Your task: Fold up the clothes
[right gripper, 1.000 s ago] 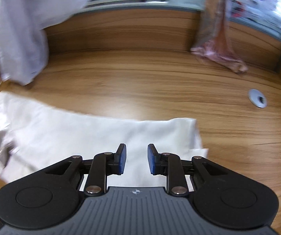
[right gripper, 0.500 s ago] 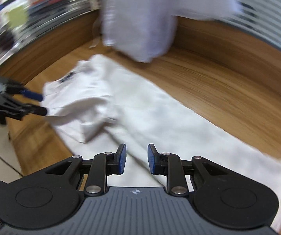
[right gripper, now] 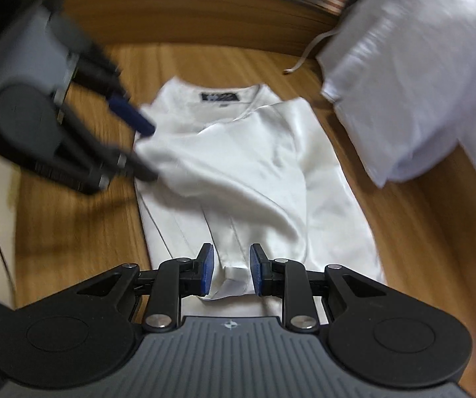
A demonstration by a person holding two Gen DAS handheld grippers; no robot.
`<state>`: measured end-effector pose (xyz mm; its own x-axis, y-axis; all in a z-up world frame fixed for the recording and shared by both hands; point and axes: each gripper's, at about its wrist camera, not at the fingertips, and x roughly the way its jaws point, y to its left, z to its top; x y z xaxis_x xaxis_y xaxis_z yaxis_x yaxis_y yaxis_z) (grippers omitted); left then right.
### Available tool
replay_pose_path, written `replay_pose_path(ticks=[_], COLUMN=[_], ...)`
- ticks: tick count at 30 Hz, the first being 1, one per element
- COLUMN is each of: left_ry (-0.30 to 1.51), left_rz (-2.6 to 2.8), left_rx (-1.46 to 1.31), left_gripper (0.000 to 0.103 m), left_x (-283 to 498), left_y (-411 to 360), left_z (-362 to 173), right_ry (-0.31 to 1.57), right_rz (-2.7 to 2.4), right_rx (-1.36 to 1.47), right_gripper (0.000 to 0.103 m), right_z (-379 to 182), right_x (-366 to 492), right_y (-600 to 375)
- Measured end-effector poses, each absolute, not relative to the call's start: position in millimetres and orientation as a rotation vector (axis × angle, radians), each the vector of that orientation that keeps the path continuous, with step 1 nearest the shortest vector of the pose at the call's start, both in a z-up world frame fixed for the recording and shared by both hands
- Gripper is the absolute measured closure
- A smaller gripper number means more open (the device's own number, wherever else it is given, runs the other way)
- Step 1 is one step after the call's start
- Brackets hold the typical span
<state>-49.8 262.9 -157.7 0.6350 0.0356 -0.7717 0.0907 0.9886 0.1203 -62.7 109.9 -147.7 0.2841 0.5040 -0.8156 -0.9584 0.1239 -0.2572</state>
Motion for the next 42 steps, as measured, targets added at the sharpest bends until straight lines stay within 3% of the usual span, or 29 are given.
replay_pose_path(ticks=[3,5,8,13,18,24,26,30,33,35,42], left_ry=[0.859,0.842,0.828,0.805,0.823,0.846,0.836,0.843,0.83,0.826,0.875], left_rz=[-0.004,0.018,0.05,0.057,0.03,-0.007,-0.012,0.001,-0.011,-0.035,-0.172], left_rx=[0.134,0.119,0.089,0.064,0.099,0.087,0.055,0.027,0.043,0.076,0.287], left_gripper=[0.068,0.08,0.082,0.083,0.081,0.068,0.059,0.058,0.05,0.049,0.047], left_x=[-51.3,-51.6,-51.3,-53.2,-58.7,-72.8,-76.2,-65.4,-45.6,-28.7,49.6], left_y=[265.1,267.7,272.6,276.3,274.4,278.4,285.3,302.0,312.8,316.1,316.7], left_z=[-156.3,-154.6,-151.5,-145.9,-150.9,-146.7,-138.0,-118.5,-100.4,-90.8,-63.1], right_ry=[0.572,0.549,0.52,0.479,0.558,0.65,0.669,0.702,0.731,0.739,0.753], right_rz=[1.18,1.165,1.139,1.094,1.104,1.104,1.104,1.098,1.101,1.101,1.059], right_rx=[-1.029,-1.066,-1.106,-0.992,-0.864,-0.85,-0.79,-0.658,-0.549,-0.493,-0.351], right_gripper=[0.078,0.084,0.099,0.1,0.099,0.099,0.099,0.097,0.092,0.085,0.08], right_z=[-156.9,-159.3,-161.7,-138.7,-128.1,-139.2,-131.4,-112.9,-97.6,-89.1,-70.4], right_x=[-75.2,-78.5,-81.7,-73.0,-55.6,-51.0,-47.7,-40.1,-33.4,-30.6,-34.5], right_y=[124.1,123.2,118.5,107.5,92.0,83.5,79.9,70.8,61.3,54.5,41.4])
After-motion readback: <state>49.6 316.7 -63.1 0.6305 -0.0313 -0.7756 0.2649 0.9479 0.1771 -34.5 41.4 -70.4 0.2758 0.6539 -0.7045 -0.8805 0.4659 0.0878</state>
